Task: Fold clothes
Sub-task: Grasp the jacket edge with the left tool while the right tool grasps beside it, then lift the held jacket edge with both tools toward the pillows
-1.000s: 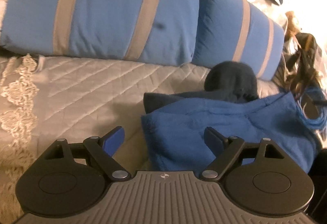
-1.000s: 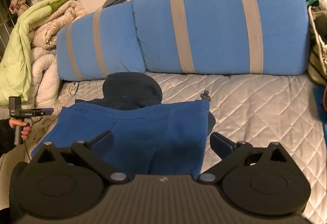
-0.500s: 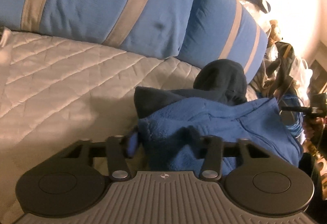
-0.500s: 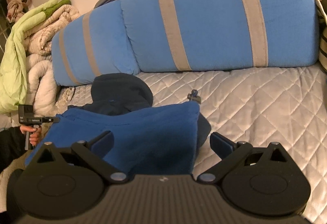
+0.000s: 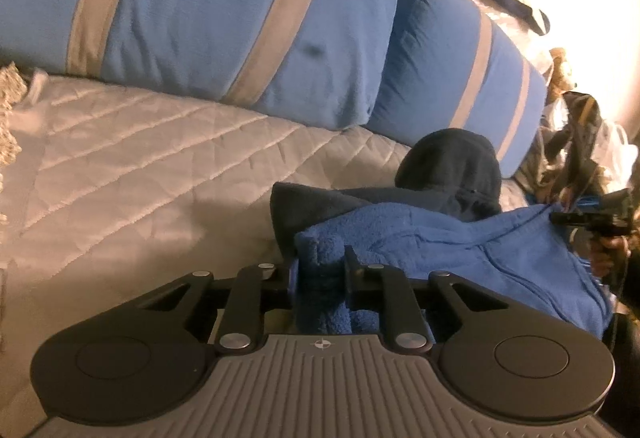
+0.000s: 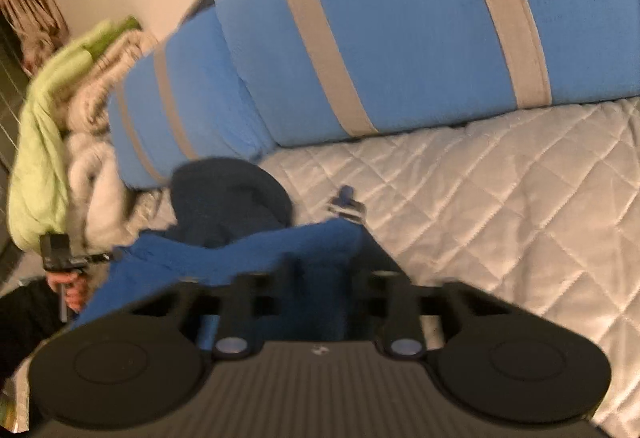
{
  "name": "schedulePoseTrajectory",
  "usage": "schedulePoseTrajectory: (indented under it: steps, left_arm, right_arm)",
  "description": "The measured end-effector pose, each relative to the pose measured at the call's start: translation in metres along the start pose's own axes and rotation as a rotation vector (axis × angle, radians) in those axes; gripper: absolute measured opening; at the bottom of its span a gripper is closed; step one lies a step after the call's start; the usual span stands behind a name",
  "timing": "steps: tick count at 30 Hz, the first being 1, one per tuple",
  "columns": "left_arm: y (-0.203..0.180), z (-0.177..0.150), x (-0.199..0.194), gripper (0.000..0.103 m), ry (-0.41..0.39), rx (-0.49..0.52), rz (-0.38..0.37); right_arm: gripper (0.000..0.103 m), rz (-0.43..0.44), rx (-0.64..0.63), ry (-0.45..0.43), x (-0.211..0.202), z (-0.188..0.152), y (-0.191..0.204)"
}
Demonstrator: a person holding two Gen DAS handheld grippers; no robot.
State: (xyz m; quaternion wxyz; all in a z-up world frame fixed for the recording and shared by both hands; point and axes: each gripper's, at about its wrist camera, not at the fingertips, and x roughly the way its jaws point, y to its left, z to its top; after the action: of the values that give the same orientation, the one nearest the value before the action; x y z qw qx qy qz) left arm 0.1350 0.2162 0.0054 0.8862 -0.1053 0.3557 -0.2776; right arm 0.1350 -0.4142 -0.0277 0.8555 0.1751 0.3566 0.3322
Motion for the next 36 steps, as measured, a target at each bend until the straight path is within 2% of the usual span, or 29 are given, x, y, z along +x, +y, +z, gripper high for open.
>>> schedulePoseTrajectory:
  steps: [2, 11, 16, 21, 28, 36]
  left_arm:
    - [-0.007, 0.002, -0.009, 0.019, -0.025, 0.018, 0.009]
    - [-0.037, 0.034, -0.057, 0.017, -0.169, 0.088, -0.022]
    - [-0.050, 0.048, -0.064, 0.017, -0.195, 0.129, 0.000]
    - [-0.053, 0.062, -0.051, 0.017, -0.206, 0.142, 0.032]
    - [-0.037, 0.078, -0.023, 0.017, -0.201, 0.122, 0.080]
    - [-0.007, 0.080, 0.056, 0.017, -0.085, 0.033, 0.217]
  right_arm:
    - [0.012, -0.018, -0.031, -0.021, -0.005, -0.001, 0.008]
    - [0.010, -0.043, -0.127, -0.145, -0.044, 0.011, 0.049]
    - [0.010, -0.060, -0.134, -0.190, -0.053, 0.021, 0.054]
    - [0.010, -0.088, -0.150, -0.208, -0.042, 0.031, 0.057]
    - [0.010, -0.132, -0.151, -0.212, -0.018, 0.049, 0.049]
    - [0.010, -0.255, -0.120, -0.124, 0.052, 0.066, 0.021]
